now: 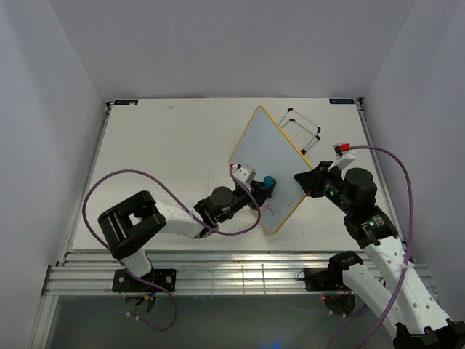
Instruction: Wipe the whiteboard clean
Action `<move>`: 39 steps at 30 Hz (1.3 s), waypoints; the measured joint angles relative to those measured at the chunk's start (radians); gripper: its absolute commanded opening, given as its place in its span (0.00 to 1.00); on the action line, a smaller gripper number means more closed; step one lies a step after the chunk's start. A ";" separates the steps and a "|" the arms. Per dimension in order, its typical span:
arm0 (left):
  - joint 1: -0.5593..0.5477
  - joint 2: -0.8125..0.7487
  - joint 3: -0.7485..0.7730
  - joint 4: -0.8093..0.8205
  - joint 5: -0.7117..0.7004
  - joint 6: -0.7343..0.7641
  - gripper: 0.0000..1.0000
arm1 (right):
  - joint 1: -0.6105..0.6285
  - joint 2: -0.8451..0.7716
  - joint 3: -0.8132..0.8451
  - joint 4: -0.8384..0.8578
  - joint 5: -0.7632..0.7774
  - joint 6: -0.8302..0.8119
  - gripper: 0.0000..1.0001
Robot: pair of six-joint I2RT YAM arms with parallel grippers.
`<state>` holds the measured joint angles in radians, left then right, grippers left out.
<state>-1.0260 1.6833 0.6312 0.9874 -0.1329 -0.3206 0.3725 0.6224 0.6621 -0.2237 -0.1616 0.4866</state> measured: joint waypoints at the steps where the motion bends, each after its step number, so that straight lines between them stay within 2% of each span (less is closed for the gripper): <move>1: -0.004 0.003 0.008 -0.003 0.003 0.013 0.00 | -0.001 0.000 0.000 0.003 0.004 0.000 0.08; 7: -0.101 0.029 0.075 0.001 0.002 0.095 0.00 | -0.013 0.000 0.000 0.008 0.031 -0.018 0.08; 11: -0.202 0.055 0.124 0.038 0.025 0.124 0.00 | -0.014 0.004 0.000 0.017 0.031 -0.053 0.08; 15: -0.249 0.072 0.136 0.069 0.044 0.130 0.00 | -0.014 0.006 0.000 0.024 0.022 -0.068 0.08; 19: -0.279 0.100 0.135 0.032 0.097 0.115 0.00 | 0.002 0.013 0.000 0.062 -0.064 0.047 0.08; 23: -0.244 0.084 0.073 0.032 0.169 0.058 0.00 | 0.021 0.012 0.000 0.141 -0.127 0.059 0.08; 30: -0.123 -0.021 -0.035 0.021 0.248 0.057 0.00 | 0.013 -0.007 0.000 0.188 -0.063 0.053 0.08; 39: -0.167 -0.102 -0.101 -0.017 0.271 0.034 0.00 | 0.024 0.006 -0.023 0.085 -0.056 0.007 0.08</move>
<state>-1.1927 1.5814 0.5301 0.9707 0.1383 -0.2863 0.3962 0.6281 0.6395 -0.1390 -0.2180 0.4938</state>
